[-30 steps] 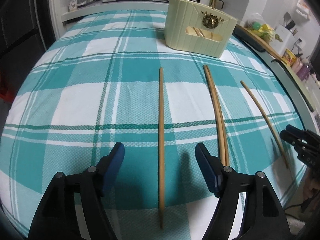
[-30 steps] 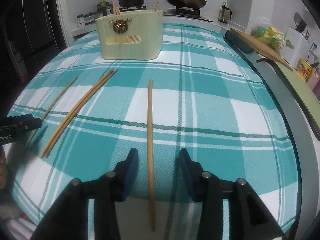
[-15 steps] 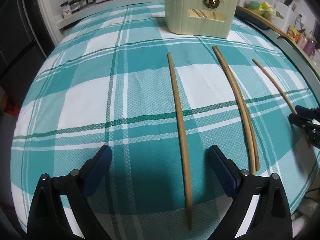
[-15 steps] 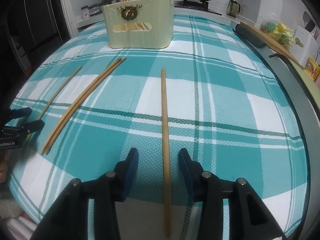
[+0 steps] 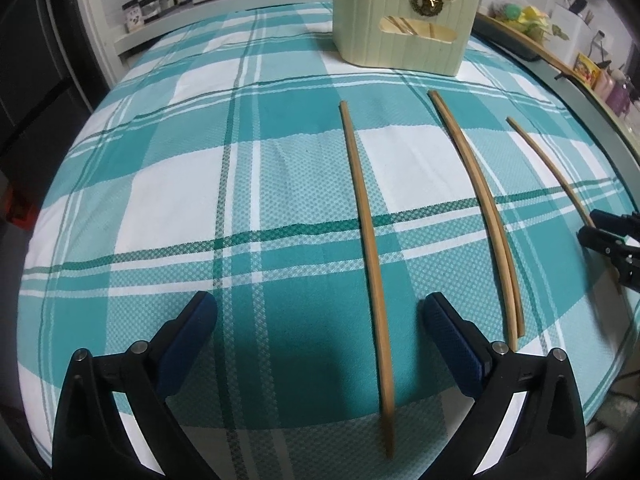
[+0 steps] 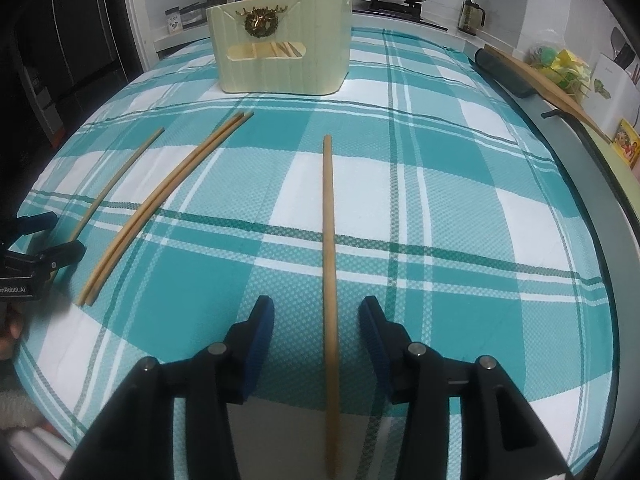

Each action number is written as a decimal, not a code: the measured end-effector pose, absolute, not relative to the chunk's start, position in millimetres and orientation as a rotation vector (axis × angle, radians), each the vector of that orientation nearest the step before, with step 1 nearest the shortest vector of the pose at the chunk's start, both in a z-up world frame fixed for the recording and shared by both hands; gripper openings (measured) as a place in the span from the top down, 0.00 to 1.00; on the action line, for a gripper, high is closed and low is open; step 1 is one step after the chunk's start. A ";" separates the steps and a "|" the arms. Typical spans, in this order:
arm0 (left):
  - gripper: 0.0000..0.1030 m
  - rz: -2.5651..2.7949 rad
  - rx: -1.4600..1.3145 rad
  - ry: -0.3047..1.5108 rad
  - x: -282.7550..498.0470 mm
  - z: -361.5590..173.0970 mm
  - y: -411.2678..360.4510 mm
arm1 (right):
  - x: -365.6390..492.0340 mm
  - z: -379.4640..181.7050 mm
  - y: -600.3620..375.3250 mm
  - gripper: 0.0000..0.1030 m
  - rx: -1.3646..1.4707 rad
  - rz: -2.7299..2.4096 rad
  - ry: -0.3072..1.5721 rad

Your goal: Organize utensils

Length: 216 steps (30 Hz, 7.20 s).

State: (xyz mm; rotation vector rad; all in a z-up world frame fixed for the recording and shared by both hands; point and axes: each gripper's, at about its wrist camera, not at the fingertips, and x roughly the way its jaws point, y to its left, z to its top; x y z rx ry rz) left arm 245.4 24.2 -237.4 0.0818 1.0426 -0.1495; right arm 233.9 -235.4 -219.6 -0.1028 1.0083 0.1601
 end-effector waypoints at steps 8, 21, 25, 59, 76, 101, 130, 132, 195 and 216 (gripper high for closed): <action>0.01 -0.200 0.112 1.096 258.4 -235.5 26.1 | 241.7 -217.2 -235.7 0.55 -0.124 0.204 1.091; 0.48 -0.301 0.173 1.129 347.8 -225.3 -5.5 | 317.9 -215.3 -224.7 0.80 -0.164 0.295 1.135; 0.72 -0.309 0.160 1.139 365.8 -224.0 -15.1 | 358.8 -215.2 -219.5 0.89 -0.123 0.287 1.136; 0.98 -0.330 -0.075 0.535 322.0 -5.0 17.3 | 310.0 -4.0 -206.9 0.94 -0.024 0.359 0.531; 0.54 -0.259 0.044 0.993 375.6 -167.5 -18.5 | 276.2 11.8 -232.3 0.94 0.015 0.361 0.494; 0.91 -0.285 0.167 1.098 217.7 -212.9 -17.6 | 228.7 -10.3 -289.9 0.94 0.094 0.307 0.514; 0.96 -0.354 0.031 0.769 341.4 -115.8 -25.1 | 254.6 -32.3 -268.7 0.94 0.110 0.336 0.578; 0.96 -0.361 0.001 0.693 331.0 -89.6 -18.4 | 258.0 -25.1 -262.6 0.94 0.102 0.344 0.565; 0.97 -0.379 0.063 0.937 499.0 -0.4 -45.1 | 485.0 17.2 -209.8 0.94 -0.008 0.308 0.762; 0.19 -0.288 0.044 0.915 437.6 -34.1 8.6 | 457.2 -12.1 -239.2 0.65 0.060 0.316 0.748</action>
